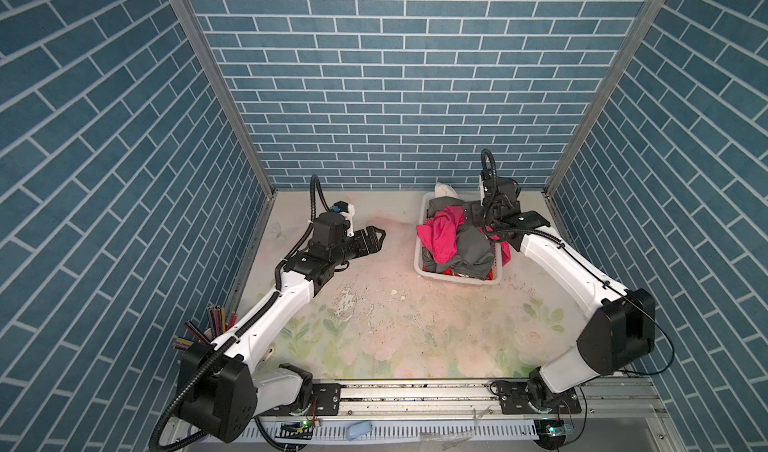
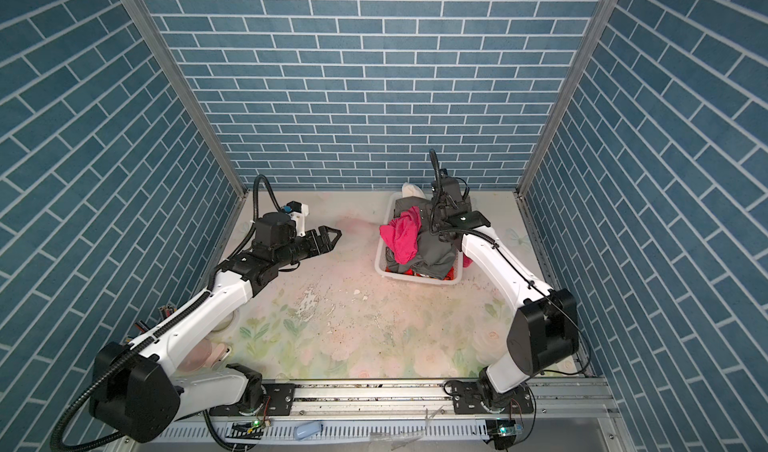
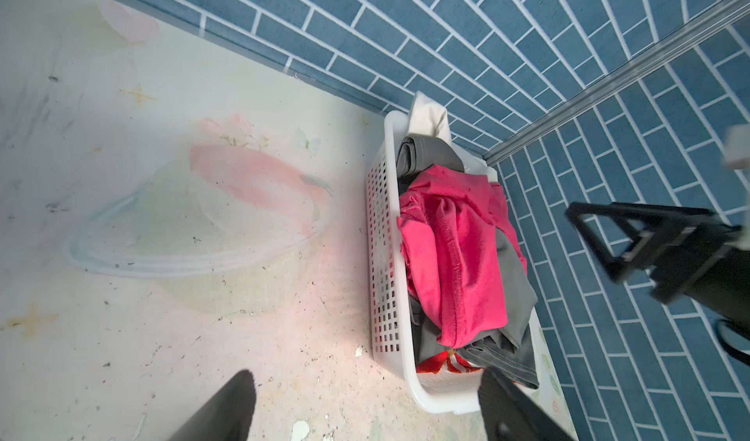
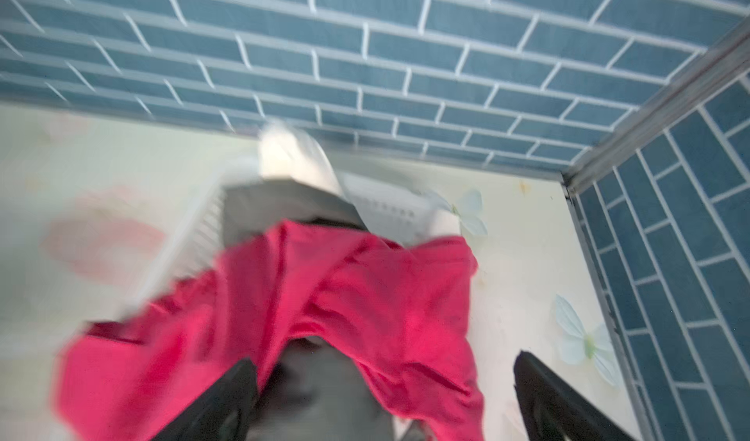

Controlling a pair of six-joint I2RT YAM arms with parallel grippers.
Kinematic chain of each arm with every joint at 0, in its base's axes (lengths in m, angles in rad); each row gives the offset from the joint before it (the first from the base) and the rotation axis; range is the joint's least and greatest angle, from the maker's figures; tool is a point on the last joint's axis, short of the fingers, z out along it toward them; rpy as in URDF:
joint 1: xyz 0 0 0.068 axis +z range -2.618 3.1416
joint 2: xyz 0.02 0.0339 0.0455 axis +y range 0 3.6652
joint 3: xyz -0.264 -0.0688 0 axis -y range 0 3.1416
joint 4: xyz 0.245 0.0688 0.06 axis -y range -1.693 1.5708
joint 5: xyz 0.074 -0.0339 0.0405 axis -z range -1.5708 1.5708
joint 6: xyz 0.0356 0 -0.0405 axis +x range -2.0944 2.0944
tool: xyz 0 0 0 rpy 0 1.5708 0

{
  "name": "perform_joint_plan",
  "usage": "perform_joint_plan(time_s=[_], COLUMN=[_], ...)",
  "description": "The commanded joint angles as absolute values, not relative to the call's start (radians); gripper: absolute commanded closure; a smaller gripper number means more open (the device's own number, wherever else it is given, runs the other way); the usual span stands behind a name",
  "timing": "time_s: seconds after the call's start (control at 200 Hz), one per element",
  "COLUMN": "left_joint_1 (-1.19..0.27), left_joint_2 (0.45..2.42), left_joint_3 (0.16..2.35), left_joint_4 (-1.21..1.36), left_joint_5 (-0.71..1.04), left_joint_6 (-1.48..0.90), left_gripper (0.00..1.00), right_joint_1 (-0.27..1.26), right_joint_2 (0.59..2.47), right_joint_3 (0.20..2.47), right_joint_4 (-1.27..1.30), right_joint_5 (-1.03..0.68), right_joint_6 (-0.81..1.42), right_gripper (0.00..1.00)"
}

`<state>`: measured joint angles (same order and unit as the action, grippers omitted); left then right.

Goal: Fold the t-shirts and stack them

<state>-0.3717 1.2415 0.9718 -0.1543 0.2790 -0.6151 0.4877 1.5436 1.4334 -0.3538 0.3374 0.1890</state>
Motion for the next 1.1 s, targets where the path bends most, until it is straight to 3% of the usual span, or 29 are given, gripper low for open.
perform_joint_plan(time_s=[0.0,0.215,0.425,0.68,0.81,0.98,1.095], left_joint_1=[-0.364,-0.225,-0.160,-0.164,-0.244,-0.344,-0.371], left_joint_2=[1.195,1.088,1.055,1.055,1.061,1.098,1.150], left_joint_3=[0.985,0.850,0.756,0.737,0.736,0.748,0.758], left_joint_4=[-0.222,-0.197,-0.167,-0.125,-0.066,-0.040,-0.011], left_joint_5=[0.229,0.432,0.539,0.571,0.560,0.481,0.489], left_joint_6=[-0.585,-0.612,-0.607,-0.617,-0.634,-0.646,-0.674], left_gripper=[0.12,0.12,0.12,0.12,0.12,0.12,0.12], right_joint_1=[0.542,0.658,0.719,0.724,0.706,0.600,0.529], right_joint_2=[1.633,1.895,2.124,2.258,2.203,2.044,1.941], right_joint_3=[1.479,1.632,1.821,1.933,1.821,1.575,1.406], right_joint_4=[-0.356,-0.346,-0.457,-0.639,-0.620,-0.523,-0.382], right_joint_5=[0.316,0.229,0.285,0.410,0.421,0.444,0.496], right_joint_6=[0.426,0.501,0.490,0.494,0.414,0.246,0.058], right_gripper=[0.01,0.01,0.14,0.45,0.74,0.98,1.00])
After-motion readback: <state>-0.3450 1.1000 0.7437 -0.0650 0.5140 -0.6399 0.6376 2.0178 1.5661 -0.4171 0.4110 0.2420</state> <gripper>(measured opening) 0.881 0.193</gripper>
